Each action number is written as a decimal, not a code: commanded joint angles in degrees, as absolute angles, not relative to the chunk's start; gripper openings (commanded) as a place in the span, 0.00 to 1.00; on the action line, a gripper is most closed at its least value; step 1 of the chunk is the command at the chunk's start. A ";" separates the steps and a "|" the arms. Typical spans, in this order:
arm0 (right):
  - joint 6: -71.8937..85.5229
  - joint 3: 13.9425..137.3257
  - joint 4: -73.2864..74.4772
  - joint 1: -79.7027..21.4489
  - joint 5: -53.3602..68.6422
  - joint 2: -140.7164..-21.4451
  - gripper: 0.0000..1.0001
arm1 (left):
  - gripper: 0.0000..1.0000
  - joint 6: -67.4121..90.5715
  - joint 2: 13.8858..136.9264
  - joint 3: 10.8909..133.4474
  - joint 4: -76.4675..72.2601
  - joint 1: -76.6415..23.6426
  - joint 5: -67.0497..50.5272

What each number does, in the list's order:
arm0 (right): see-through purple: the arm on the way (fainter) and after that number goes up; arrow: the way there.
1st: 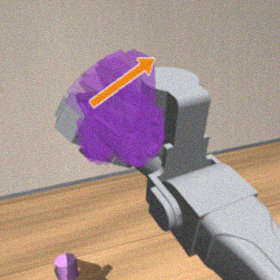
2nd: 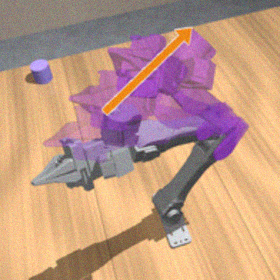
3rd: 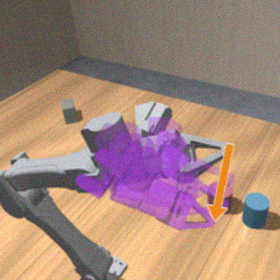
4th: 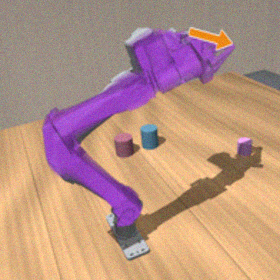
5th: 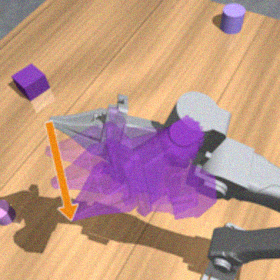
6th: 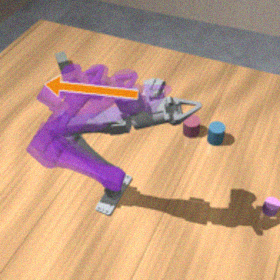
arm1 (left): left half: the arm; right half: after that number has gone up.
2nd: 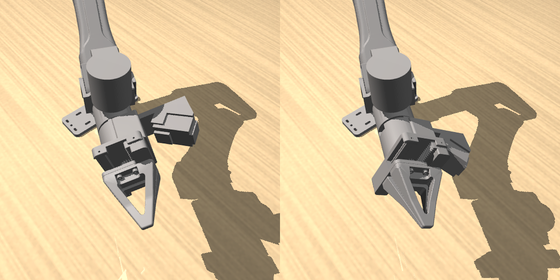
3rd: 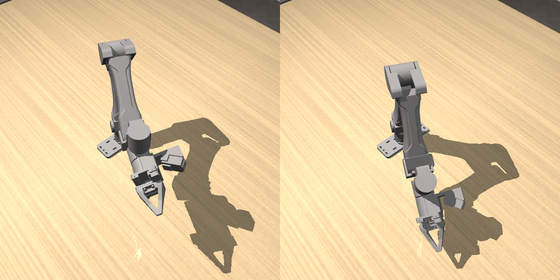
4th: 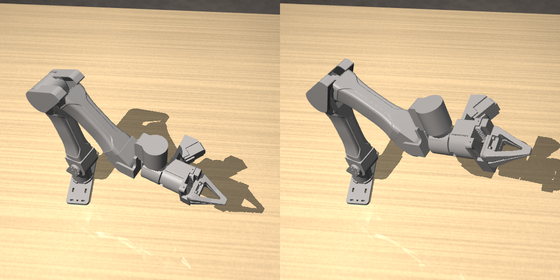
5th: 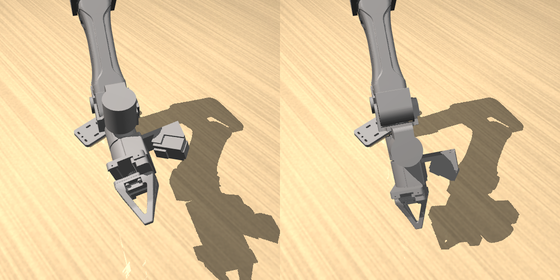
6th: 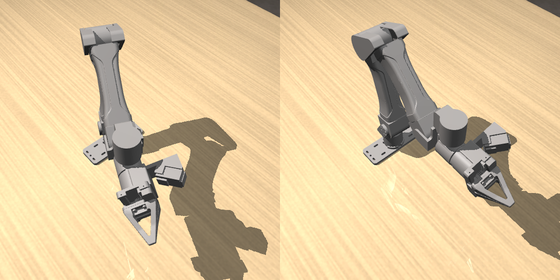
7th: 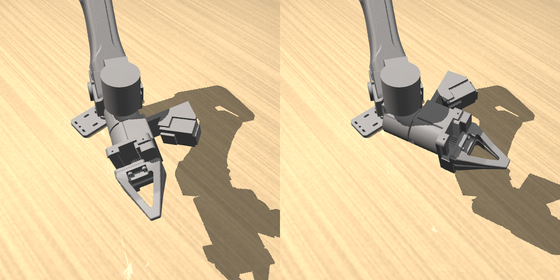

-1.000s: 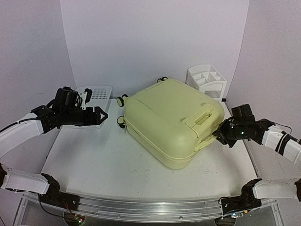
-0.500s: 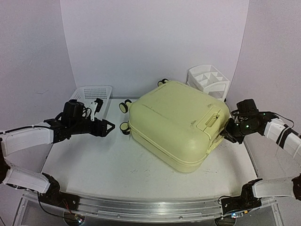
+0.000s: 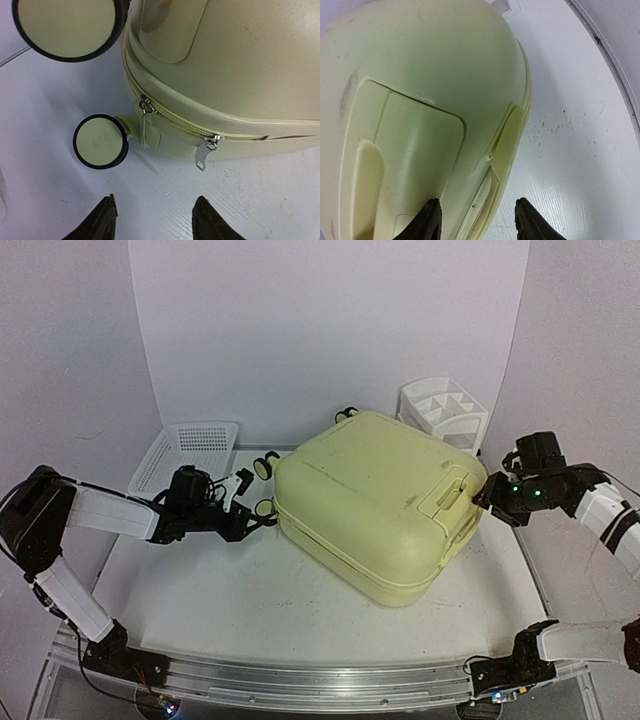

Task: Open, take out, and arrange the luggage
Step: Pick up the handle of luggage.

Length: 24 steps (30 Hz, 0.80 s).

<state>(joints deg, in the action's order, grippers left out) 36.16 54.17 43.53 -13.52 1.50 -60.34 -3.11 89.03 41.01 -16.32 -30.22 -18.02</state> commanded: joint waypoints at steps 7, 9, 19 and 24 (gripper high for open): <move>30.45 63.06 42.01 -13.70 7.05 -59.10 0.57 | 0.36 -17.92 100.39 46.01 -34.53 -29.04 -23.74; 30.28 63.42 42.01 -13.68 7.40 -59.06 0.57 | 0.38 -19.10 101.43 45.38 -38.85 -28.52 -24.06; 29.81 64.67 41.99 -13.70 7.93 -59.32 0.59 | 0.41 -19.10 106.18 50.58 -39.32 -27.06 -29.22; 29.62 64.69 41.95 -13.64 7.91 -59.62 0.59 | 0.40 -20.99 107.14 52.16 -37.51 -27.04 -32.39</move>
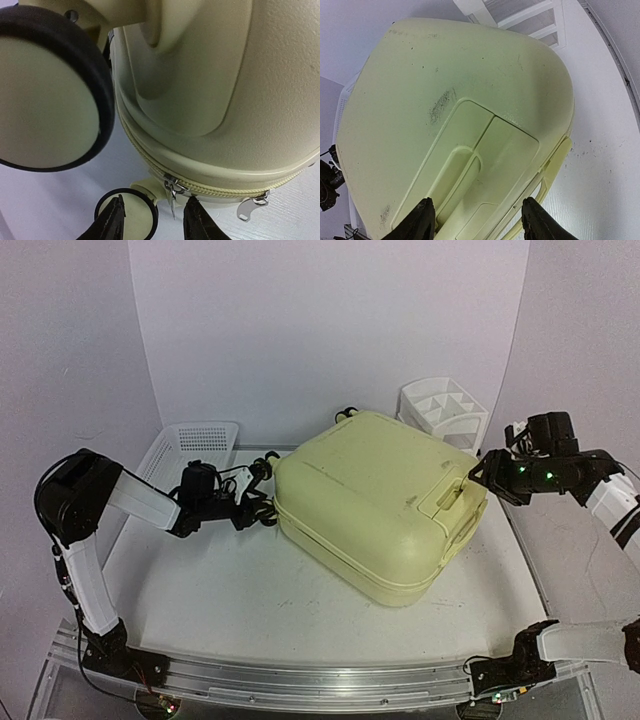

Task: Open, take out, and arrange the luggage
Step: Pick up the handle of luggage.

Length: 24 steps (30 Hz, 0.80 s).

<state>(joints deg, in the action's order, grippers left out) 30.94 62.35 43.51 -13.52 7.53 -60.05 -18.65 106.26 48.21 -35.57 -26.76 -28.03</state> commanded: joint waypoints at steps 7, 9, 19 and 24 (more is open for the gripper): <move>29.75 64.02 41.92 -13.64 8.17 -59.81 0.60 | 0.26 -22.27 108.84 55.60 -33.85 -27.04 -34.53; 29.85 63.71 41.92 -13.65 8.05 -59.72 0.60 | 0.23 -22.93 109.20 56.47 -32.86 -27.07 -35.33; 38.36 63.24 44.85 -13.65 4.45 -61.07 0.78 | 0.00 -24.53 107.12 56.46 -29.99 -27.07 -33.36; 45.45 61.65 45.59 -13.66 5.36 -63.33 0.76 | 0.00 -24.72 103.46 52.81 -29.88 -27.07 -32.55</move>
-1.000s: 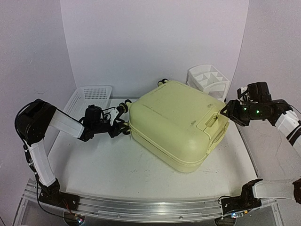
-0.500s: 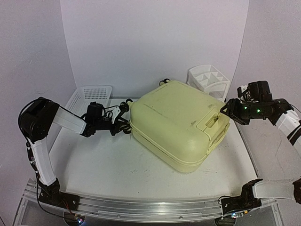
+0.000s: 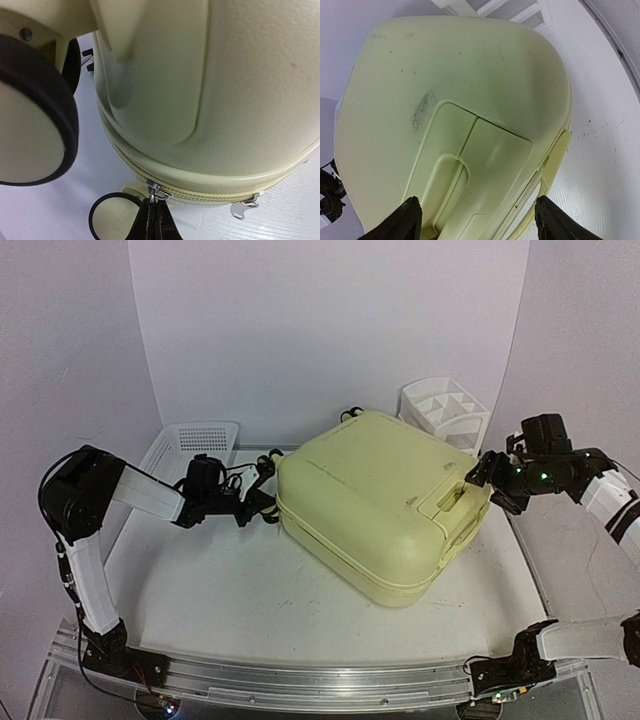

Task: Open, take out, and arrange the luggage
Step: Pick up the handle of luggage.

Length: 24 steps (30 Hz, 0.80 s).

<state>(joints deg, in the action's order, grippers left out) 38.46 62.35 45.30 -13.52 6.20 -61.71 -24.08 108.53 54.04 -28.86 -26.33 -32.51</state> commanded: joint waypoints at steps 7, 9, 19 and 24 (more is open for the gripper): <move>50.85 62.72 45.04 -13.82 8.28 -69.39 0.76 | 0.00 -23.81 98.21 47.30 -29.88 -27.07 -32.88; 51.98 63.89 46.87 -14.26 7.03 -71.14 0.75 | 0.00 -23.14 96.74 45.70 -29.88 -27.12 -32.89; 53.54 67.61 53.38 -17.51 -1.15 -76.62 0.69 | 0.23 -16.66 86.81 38.23 -29.88 -27.13 -27.50; 49.18 69.04 53.36 -19.00 -0.42 -78.30 0.53 | 0.44 -12.02 80.00 35.77 -29.66 -27.07 -22.99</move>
<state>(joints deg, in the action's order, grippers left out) 52.36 67.44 51.62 -17.61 0.78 -76.01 -16.88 86.35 36.91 -28.38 -27.09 -27.27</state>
